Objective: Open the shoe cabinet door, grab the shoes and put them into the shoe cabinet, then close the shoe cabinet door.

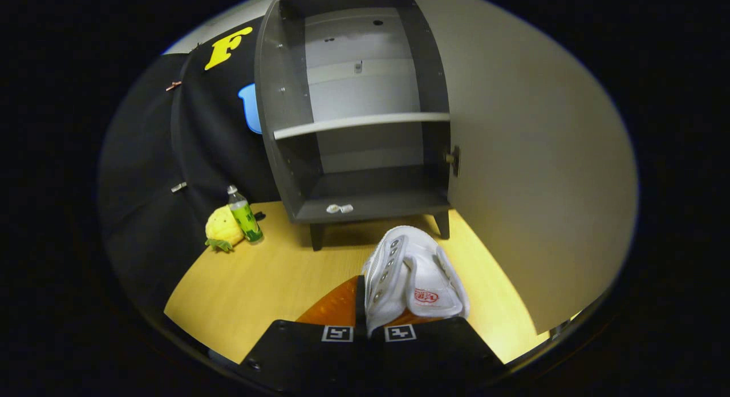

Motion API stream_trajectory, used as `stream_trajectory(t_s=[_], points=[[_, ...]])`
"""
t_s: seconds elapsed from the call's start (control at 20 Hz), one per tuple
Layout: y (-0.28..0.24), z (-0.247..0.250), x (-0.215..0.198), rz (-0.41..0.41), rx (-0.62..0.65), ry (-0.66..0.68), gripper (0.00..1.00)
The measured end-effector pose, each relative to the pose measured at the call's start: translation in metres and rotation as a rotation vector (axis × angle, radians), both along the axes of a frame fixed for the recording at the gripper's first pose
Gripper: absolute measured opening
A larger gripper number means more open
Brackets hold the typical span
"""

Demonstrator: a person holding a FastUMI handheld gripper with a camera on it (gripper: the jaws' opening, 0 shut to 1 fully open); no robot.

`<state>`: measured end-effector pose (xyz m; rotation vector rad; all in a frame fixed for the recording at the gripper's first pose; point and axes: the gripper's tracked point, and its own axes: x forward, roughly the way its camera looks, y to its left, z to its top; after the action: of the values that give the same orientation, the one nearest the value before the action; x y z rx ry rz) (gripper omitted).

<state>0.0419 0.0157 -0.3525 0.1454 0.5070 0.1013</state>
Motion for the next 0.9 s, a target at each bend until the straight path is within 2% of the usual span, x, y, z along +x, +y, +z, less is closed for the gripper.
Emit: stream_trajectory(t_s=[0.2,0.4,0.6,0.75,0.9], points=[[0.011,0.081,0.023,0.044,0.029,-0.062,0.05],[0.024,0.142,0.073,0.109,0.022,-0.11,0.05],[0.041,0.168,0.146,0.162,0.017,-0.113,0.05],[0.049,0.176,0.206,0.16,0.032,-0.118,0.05],[0.049,0.174,0.261,0.156,-0.027,-0.13,0.05]])
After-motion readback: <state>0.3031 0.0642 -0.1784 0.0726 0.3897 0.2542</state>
